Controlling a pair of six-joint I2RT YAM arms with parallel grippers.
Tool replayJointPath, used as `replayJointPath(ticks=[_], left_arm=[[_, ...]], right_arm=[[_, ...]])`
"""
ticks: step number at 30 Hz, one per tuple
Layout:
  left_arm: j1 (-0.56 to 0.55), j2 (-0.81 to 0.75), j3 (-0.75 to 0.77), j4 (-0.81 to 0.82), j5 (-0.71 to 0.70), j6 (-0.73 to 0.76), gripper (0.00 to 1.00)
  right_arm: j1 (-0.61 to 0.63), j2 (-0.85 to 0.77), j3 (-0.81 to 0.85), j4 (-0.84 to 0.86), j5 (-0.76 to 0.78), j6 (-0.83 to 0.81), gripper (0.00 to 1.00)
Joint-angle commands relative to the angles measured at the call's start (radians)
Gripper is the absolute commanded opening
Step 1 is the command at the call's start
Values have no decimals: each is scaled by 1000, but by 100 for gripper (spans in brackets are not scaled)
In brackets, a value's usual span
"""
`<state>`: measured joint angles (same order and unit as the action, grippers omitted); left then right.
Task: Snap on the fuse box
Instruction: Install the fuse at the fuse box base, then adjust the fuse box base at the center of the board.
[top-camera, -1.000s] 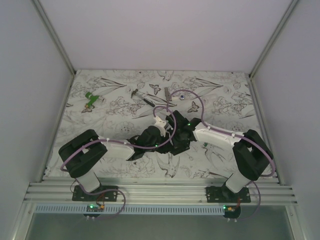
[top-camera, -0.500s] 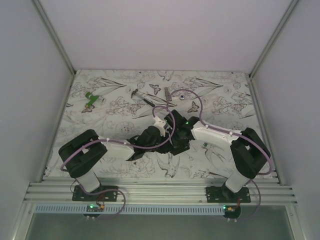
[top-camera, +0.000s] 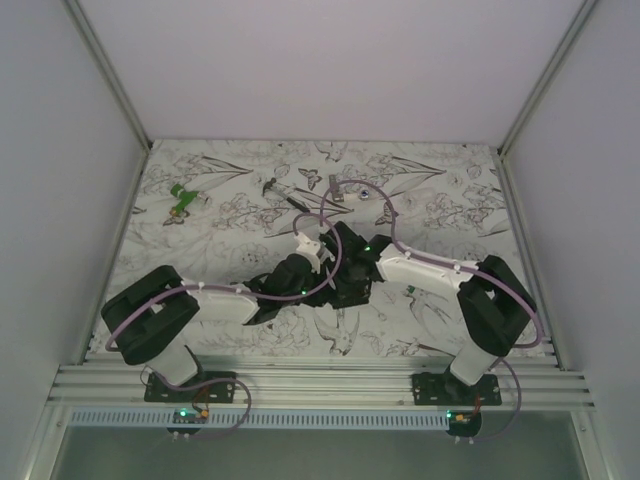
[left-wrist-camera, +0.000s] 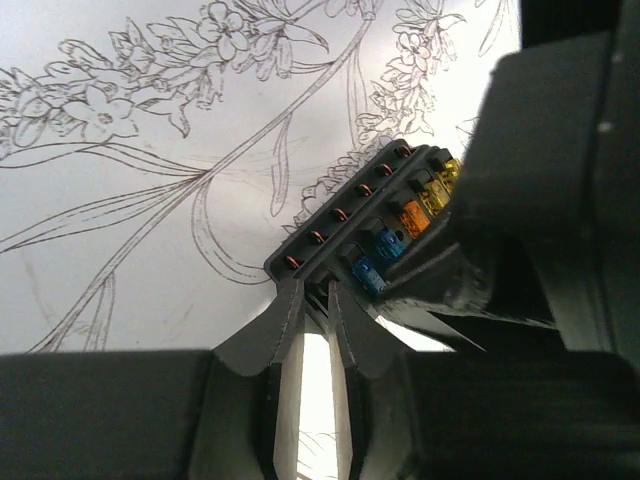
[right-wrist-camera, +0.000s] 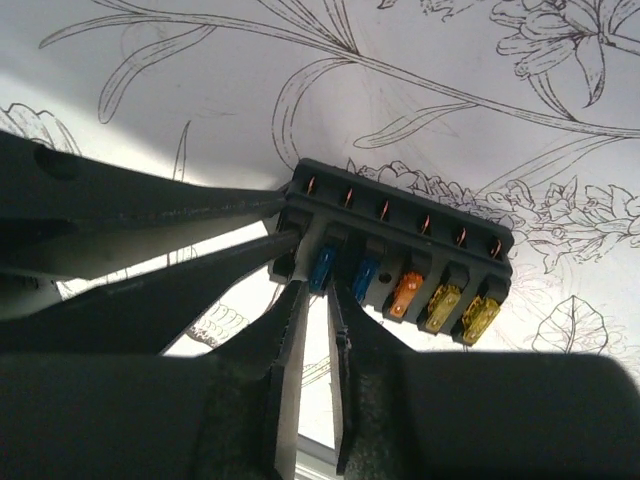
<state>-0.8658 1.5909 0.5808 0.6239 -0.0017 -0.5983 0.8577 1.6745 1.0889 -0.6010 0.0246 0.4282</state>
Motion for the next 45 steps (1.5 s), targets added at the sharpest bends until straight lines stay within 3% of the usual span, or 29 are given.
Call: replayJointPath(ticks=[1,5,11,15,22,26,30,35,45], left_arm=[[21,1,-41,-136,-87,37,0],[21,-15,-47,-138,-80,31,1],[17,-76,-64,-141,-46,-12,10],[17,-126,-73,-166,-23,-59,23],[21,-184,15,-388,-9,-119,40],[31,-171,73,-476,-1,-152,48],[52,-138,109,-505,51,-169,51],[60,-97,147,-527,91,-157,51],[65,-30,189,-555,112,-152,50]], right_arm=[[20,-59,36,-11,-39,-14,22],[20,-115,28,7,-35,5,28],[9,-183,3,18,27,54,31],[-22,-191,-39,27,44,98,38],[-104,-272,-179,128,-8,146,47],[-173,-321,-282,256,-134,175,52],[-211,-338,-345,346,-230,188,55],[-222,-330,-382,380,-245,204,59],[-226,-251,-422,453,-295,221,56]])
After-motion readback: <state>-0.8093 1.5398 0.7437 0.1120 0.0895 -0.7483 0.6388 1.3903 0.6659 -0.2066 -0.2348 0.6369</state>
